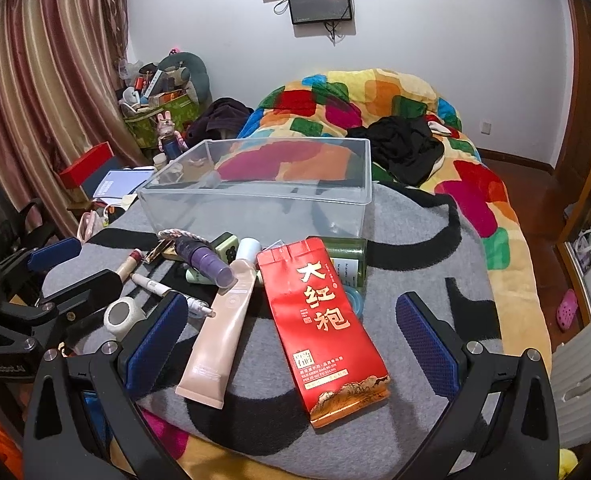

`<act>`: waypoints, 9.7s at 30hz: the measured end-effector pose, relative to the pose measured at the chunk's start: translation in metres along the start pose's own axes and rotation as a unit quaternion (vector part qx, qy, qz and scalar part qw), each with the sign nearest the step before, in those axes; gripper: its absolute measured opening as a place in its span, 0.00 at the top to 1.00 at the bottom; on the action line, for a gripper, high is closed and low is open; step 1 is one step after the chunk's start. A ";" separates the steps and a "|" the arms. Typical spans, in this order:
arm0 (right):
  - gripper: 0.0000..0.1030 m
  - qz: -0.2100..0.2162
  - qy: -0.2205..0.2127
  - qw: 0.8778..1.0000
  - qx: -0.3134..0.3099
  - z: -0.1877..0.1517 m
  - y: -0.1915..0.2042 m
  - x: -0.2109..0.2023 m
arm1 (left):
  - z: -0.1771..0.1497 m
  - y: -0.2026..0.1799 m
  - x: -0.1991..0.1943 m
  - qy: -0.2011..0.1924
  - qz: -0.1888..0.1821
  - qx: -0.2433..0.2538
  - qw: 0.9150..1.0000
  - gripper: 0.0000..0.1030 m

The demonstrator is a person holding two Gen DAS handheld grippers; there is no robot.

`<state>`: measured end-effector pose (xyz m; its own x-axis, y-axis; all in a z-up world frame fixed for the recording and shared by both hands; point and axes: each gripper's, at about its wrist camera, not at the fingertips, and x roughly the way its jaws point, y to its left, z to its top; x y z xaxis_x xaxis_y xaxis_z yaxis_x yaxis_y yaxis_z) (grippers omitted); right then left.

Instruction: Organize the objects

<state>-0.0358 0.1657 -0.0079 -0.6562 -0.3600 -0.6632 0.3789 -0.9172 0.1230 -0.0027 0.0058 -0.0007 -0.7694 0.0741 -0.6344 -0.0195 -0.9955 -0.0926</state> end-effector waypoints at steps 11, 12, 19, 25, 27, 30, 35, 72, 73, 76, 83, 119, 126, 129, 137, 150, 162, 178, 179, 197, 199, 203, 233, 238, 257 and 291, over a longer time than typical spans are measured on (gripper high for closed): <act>0.00 0.001 0.001 1.000 -0.001 -0.001 0.000 0.001 | -0.002 0.001 0.001 0.005 -0.005 -0.002 1.000 0.00; 0.00 0.001 0.001 1.000 0.000 -0.001 -0.001 0.002 | -0.002 0.001 0.001 0.006 -0.005 -0.003 1.000 0.00; 0.00 0.003 0.001 1.000 0.000 -0.002 -0.001 0.001 | -0.002 0.002 0.004 0.010 -0.007 -0.007 1.000 0.00; 0.00 0.005 -0.002 1.000 -0.001 -0.003 0.001 0.000 | -0.002 0.002 0.004 0.013 -0.009 -0.002 1.000 0.00; 0.00 0.006 -0.002 1.000 -0.003 -0.003 0.001 -0.001 | -0.003 0.001 0.005 0.015 -0.012 0.001 1.000 0.00; 0.00 0.009 -0.002 1.000 -0.007 -0.003 0.002 -0.001 | -0.003 0.001 0.005 0.017 -0.016 0.002 1.000 0.00; 0.00 0.021 -0.002 1.000 -0.010 -0.004 0.002 0.001 | -0.003 0.002 0.005 0.014 -0.017 0.001 1.000 0.07; 0.44 0.032 0.082 0.996 -0.006 -0.037 -0.036 0.047 | -0.041 0.086 0.048 0.045 0.092 -0.057 0.993 0.86; 0.45 0.031 0.080 0.996 -0.002 -0.039 -0.038 0.045 | -0.042 0.087 0.046 0.043 0.088 -0.061 0.993 0.86; 0.49 0.029 0.074 0.997 0.003 -0.041 -0.042 0.038 | -0.043 0.088 0.040 0.042 0.089 -0.065 0.993 0.86; 0.50 0.012 0.032 0.999 0.004 -0.034 -0.040 0.016 | -0.033 0.087 0.029 0.023 0.084 -0.071 0.994 0.86; 0.50 0.018 0.039 0.999 -0.020 0.092 -0.018 0.100 | 0.085 0.052 0.102 0.066 0.001 -0.022 0.998 0.86; 0.50 0.014 0.066 0.997 -0.033 0.102 -0.010 0.122 | 0.090 0.041 0.124 0.092 -0.003 -0.010 0.996 0.86; 0.50 0.010 0.077 0.996 -0.039 0.103 -0.009 0.131 | 0.091 0.038 0.127 0.099 -0.006 -0.003 0.995 0.86; 0.48 0.013 0.097 0.994 -0.039 0.094 -0.012 0.135 | 0.088 0.033 0.114 0.087 -0.014 0.011 0.996 0.85; 0.31 0.028 0.030 0.998 -0.053 0.081 -0.006 0.071 | 0.082 0.023 0.061 0.016 0.005 0.031 0.999 0.37; 0.19 0.011 0.017 0.998 -0.060 0.039 -0.011 0.037 | 0.048 0.025 0.033 0.008 0.015 0.022 1.000 0.10; 0.20 0.011 0.080 0.997 -0.009 -0.014 -0.040 0.059 | -0.027 0.025 0.039 0.071 0.018 -0.001 0.997 0.10; 0.21 0.011 0.080 0.997 -0.004 -0.014 -0.042 0.060 | -0.030 0.026 0.040 0.073 0.017 -0.002 0.997 0.10; 0.65 0.013 0.076 0.997 0.009 -0.015 -0.047 0.061 | -0.039 0.018 0.029 0.060 0.015 0.005 0.998 0.64; 0.65 0.012 0.068 0.998 0.008 -0.012 -0.047 0.054 | -0.035 0.020 0.024 0.052 0.014 0.004 0.999 0.64; 0.65 0.014 0.045 0.999 0.001 -0.003 -0.042 0.040 | -0.019 0.024 0.016 0.030 0.014 0.001 0.999 0.64; 0.65 0.012 0.030 0.999 -0.004 0.078 -0.016 0.089 | 0.089 0.031 0.105 0.046 0.013 -0.002 0.999 0.64; 0.65 0.014 0.047 0.999 0.004 0.083 -0.016 0.108 | 0.091 0.027 0.118 0.056 0.014 0.004 0.998 0.64; 0.48 0.018 0.050 0.998 -0.016 0.083 -0.008 0.101 | 0.085 0.018 0.111 0.058 0.004 0.022 0.998 0.43; 0.26 -0.011 0.068 0.997 -0.019 0.019 -0.046 0.076 | -0.015 -0.005 0.081 0.111 -0.025 0.130 0.985 0.15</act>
<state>-0.1156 0.1774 -0.0505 -0.5713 -0.3113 -0.7594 0.3920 -0.9164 0.0808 -0.0557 0.0180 -0.0631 -0.6046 0.1056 -0.7895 -0.2389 -0.9696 0.0532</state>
